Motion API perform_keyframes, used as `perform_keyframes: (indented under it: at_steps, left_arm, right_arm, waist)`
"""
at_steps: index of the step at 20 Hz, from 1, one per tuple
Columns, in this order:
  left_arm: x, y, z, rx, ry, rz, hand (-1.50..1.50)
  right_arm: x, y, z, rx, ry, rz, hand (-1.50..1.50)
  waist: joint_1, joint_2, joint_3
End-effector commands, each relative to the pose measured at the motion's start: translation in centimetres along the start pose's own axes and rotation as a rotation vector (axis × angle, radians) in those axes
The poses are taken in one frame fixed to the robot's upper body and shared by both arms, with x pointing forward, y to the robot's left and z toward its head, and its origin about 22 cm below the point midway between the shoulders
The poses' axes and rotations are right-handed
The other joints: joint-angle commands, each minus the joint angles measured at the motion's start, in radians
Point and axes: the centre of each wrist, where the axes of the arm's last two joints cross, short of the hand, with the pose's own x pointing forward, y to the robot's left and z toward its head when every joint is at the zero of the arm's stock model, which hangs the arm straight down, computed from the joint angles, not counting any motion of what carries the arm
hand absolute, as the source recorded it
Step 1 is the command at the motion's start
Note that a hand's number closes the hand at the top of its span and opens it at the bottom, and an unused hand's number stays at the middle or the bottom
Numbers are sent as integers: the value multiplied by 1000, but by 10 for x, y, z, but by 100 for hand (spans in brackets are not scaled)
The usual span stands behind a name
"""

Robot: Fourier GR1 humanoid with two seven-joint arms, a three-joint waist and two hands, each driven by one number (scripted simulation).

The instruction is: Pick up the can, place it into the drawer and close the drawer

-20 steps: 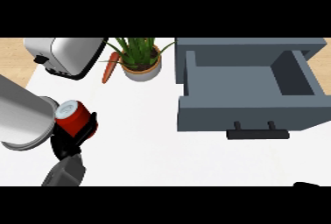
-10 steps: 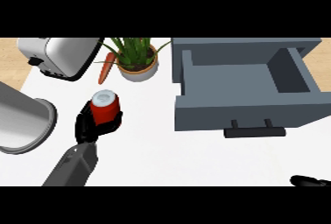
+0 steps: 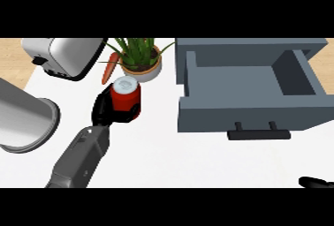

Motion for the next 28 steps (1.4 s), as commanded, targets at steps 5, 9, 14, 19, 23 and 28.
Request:
perform_keyframes:
  at_steps: [5, 9, 14, 19, 23, 28]
  left_arm:
    - [57, -57, -36, -129, -52, -48, 150]
    - [96, -95, -39, -183, -58, -45, 150]
    - [160, -100, -52, -199, -68, -35, 150]
    - [212, -165, -60, -218, -100, -56, 150]
    - [240, -176, -70, -241, -96, -107, 150]
    - [268, -212, -73, -243, -76, -121, 150]
  right_arm:
    - [4, -8, 12, -19, -5, -2, -150]
    - [3, -15, -4, -28, 10, 3, -150]
    - [9, -9, 9, -26, -10, 16, -150]
    - [-4, -4, -14, -17, -8, 13, -150]
    - [13, 1, -3, -29, -6, 20, -150]
    - [21, 6, 7, -16, -12, -6, -150]
  waist:
    - [10, -6, 1]
    - [24, -10, 1]
    - [17, -8, 1]
    - [14, -4, 1]
    - [3, -2, 1]
    - [-8, -1, 1]
